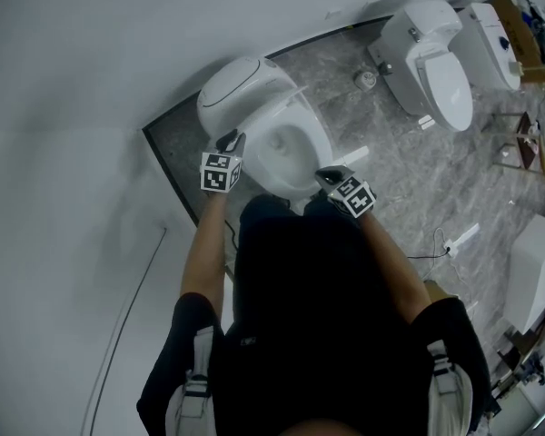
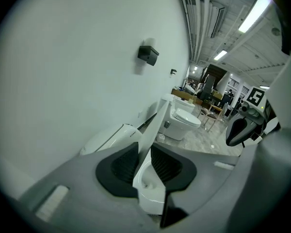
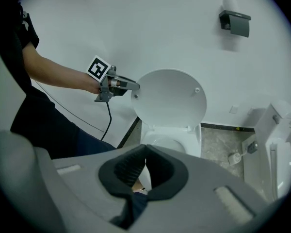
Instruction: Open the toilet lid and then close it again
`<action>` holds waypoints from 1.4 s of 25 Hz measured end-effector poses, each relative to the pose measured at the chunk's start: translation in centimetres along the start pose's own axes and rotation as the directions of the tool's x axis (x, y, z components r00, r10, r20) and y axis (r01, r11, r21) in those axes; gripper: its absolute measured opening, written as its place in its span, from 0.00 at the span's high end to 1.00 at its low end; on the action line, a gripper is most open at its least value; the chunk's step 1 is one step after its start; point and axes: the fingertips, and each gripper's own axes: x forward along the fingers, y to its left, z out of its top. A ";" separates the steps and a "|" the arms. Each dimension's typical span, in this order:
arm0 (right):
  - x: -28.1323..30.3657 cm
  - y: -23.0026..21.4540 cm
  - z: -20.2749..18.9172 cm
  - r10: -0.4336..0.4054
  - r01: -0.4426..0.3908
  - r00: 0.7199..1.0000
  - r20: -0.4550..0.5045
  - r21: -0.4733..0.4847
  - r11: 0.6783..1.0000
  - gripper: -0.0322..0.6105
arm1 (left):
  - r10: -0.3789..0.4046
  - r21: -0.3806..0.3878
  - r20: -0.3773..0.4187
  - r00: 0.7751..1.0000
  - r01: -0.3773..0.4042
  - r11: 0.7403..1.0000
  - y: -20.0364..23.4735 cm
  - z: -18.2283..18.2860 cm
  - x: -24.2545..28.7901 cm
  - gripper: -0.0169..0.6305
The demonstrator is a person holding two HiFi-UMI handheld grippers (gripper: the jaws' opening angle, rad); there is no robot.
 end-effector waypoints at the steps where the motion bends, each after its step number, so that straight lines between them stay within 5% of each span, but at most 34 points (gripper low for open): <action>1: 0.0 0.1 0.1 0.001 -0.001 1.000 0.000 -0.002 1.000 0.95 | -0.006 0.001 -0.001 1.000 0.006 1.000 -0.4 -0.1 -0.1 0.85; 9: 0.5 0.5 0.3 0.007 -0.007 1.000 0.000 -0.019 1.000 0.95 | -0.065 0.049 -0.028 0.998 0.066 0.997 -4.2 -2.8 -0.3 0.83; 15: 0.7 0.8 0.5 0.017 -0.017 1.000 0.000 -0.028 0.999 0.95 | -0.090 0.199 -0.088 0.992 0.106 0.974 -7.9 -4.9 -0.3 0.83; 26: 1.7 1.0 1.2 -0.012 0.012 1.000 0.011 -0.040 0.999 0.95 | -0.082 0.338 -0.182 0.980 0.141 0.931 -11.5 -8.4 0.1 0.83; 35: 2.4 -1.0 1.4 -0.025 0.017 0.998 0.050 0.155 0.988 0.86 | -0.137 0.374 -0.246 0.960 0.225 0.900 -13.1 -10.0 0.5 0.82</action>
